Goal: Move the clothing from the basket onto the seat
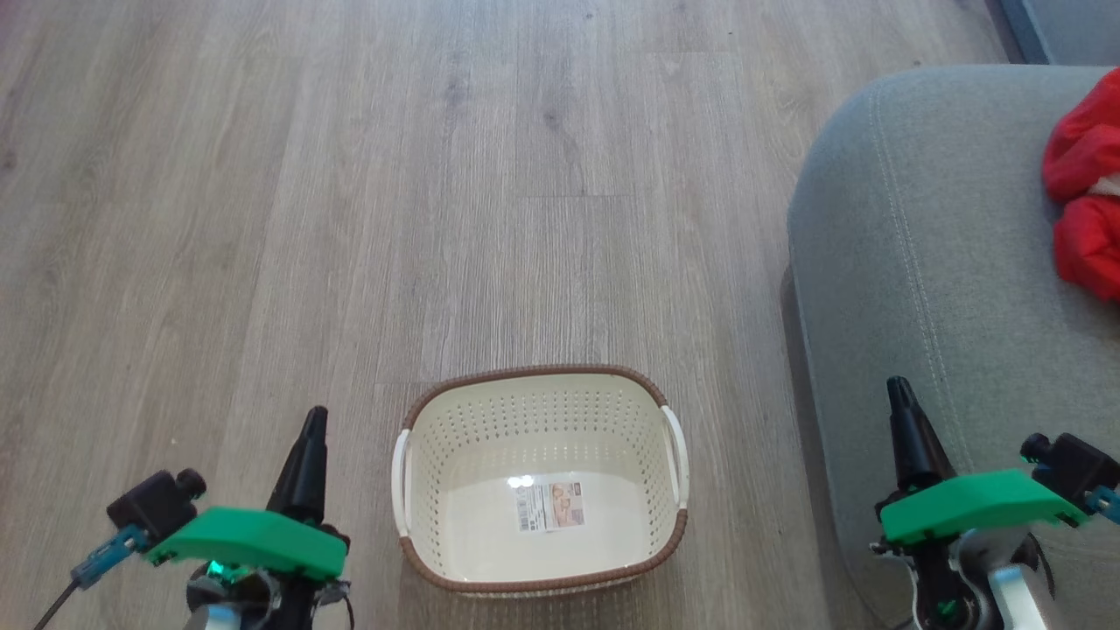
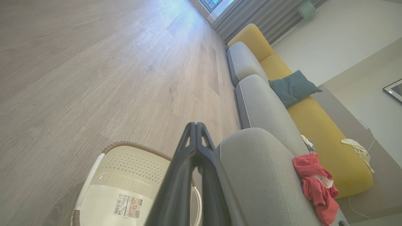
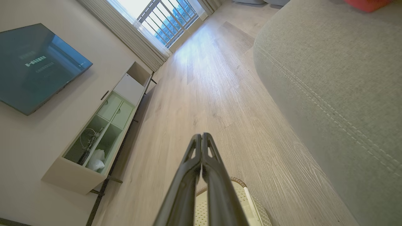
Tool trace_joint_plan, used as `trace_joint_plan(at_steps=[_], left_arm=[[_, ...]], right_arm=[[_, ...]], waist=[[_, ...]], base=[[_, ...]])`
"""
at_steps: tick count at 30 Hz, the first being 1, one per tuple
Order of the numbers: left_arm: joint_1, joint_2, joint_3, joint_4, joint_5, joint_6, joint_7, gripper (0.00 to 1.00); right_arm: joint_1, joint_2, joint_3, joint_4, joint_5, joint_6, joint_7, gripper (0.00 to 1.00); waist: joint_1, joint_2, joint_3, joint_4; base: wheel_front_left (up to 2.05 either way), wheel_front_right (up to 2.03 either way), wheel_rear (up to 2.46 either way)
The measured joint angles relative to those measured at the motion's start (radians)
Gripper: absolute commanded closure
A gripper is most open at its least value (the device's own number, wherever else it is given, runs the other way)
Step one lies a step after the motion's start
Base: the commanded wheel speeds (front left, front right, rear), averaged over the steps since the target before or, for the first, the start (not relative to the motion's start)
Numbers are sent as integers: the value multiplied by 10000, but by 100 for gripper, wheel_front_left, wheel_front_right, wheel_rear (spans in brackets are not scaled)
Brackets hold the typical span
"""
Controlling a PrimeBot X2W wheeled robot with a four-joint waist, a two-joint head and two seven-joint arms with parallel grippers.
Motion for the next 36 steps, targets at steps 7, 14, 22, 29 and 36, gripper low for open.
trace_joint_plan(at_steps=[7, 14, 22, 29, 36], left_arm=[[1, 0, 180, 4, -709, -2, 178, 100], [1, 0, 247, 8, -1419, -73, 393, 100], [0, 0, 343, 21, -2224, -77, 619, 100], [-2, 0, 525, 23, -2928, -79, 828, 100], [-7, 0, 587, 25, -3618, -88, 1043, 100]], right_arm=[[-1, 0, -142, -6, 756, -2, 194, 100], [-3, 0, -222, -12, 1503, -2, 414, 100], [-6, 0, -301, -15, 2368, -2, 633, 100], [-9, 0, -414, -21, 3126, -2, 802, 100], [-10, 0, -525, -25, 3856, -2, 1030, 100]], waist=[[0, 0, -45, -38], [0, 0, -90, -76], [0, 0, -142, -120], [0, 0, -187, -158], [0, 0, -232, -196]], base=[[0, 0, 0], [0, 0, 0], [0, 0, 0], [0, 0, 0], [0, 0, 0]])
